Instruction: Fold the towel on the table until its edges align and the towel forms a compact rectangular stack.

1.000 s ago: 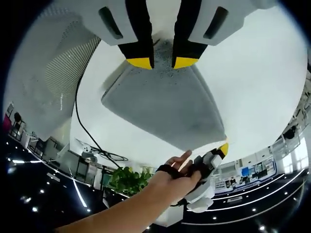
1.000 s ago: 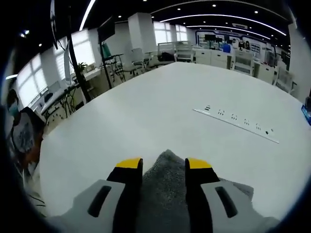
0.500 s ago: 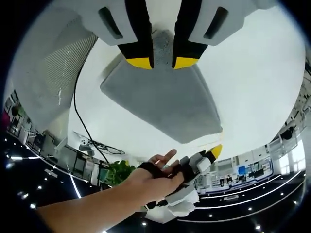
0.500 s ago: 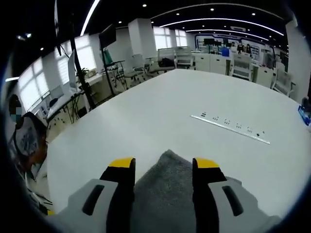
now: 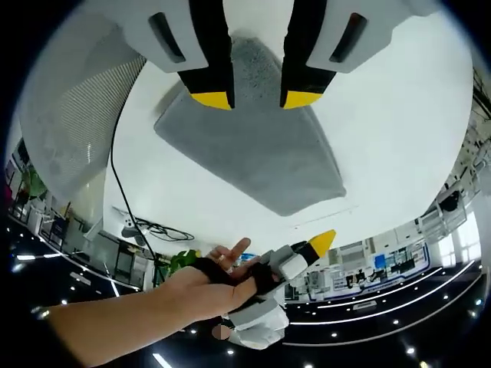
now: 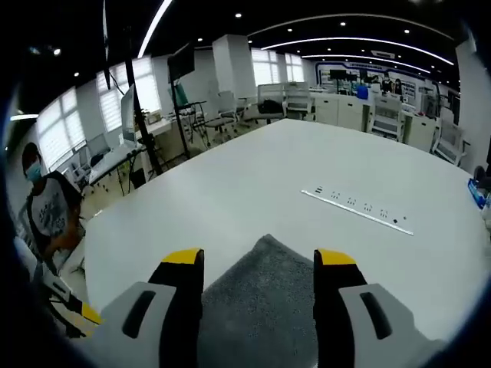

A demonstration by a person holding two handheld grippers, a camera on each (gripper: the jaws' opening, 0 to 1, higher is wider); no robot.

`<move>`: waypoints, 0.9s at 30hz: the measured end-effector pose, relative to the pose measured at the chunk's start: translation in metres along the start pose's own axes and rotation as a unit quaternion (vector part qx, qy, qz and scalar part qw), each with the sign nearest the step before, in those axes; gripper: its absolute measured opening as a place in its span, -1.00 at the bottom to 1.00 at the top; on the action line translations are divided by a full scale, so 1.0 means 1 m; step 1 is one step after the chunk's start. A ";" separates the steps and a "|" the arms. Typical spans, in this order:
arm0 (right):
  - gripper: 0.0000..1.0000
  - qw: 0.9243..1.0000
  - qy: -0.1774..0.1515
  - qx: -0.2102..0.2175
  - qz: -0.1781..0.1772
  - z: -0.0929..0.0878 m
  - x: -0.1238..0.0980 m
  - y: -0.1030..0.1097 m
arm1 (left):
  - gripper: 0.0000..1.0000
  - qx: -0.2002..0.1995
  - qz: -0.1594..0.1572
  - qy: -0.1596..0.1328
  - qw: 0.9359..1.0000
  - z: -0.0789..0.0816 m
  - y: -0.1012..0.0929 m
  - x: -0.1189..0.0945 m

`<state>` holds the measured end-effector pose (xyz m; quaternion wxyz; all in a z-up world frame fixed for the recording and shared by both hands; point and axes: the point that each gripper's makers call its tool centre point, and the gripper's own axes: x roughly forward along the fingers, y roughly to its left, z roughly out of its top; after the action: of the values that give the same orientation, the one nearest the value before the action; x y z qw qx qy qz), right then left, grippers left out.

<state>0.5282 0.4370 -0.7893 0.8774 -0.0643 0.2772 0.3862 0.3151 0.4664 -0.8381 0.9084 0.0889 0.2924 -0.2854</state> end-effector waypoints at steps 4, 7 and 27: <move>0.21 1.000 -0.006 -0.002 0.005 0.002 -0.012 0.001 | -0.39 -0.003 0.009 -0.007 1.000 0.006 0.005 0.000; 0.22 1.000 -0.009 -0.007 0.006 0.001 -0.021 0.002 | -0.30 -0.007 0.013 -0.008 1.000 0.009 0.007 -0.001; 0.32 0.999 -0.019 -0.033 0.019 -0.022 -0.057 -0.003 | 0.10 0.009 0.029 -0.022 0.999 0.029 0.022 0.002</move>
<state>0.4894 0.3914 -0.7780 0.8724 -0.0803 0.2485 0.4132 0.3426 0.4743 -0.8156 0.9218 0.0991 0.2669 -0.2631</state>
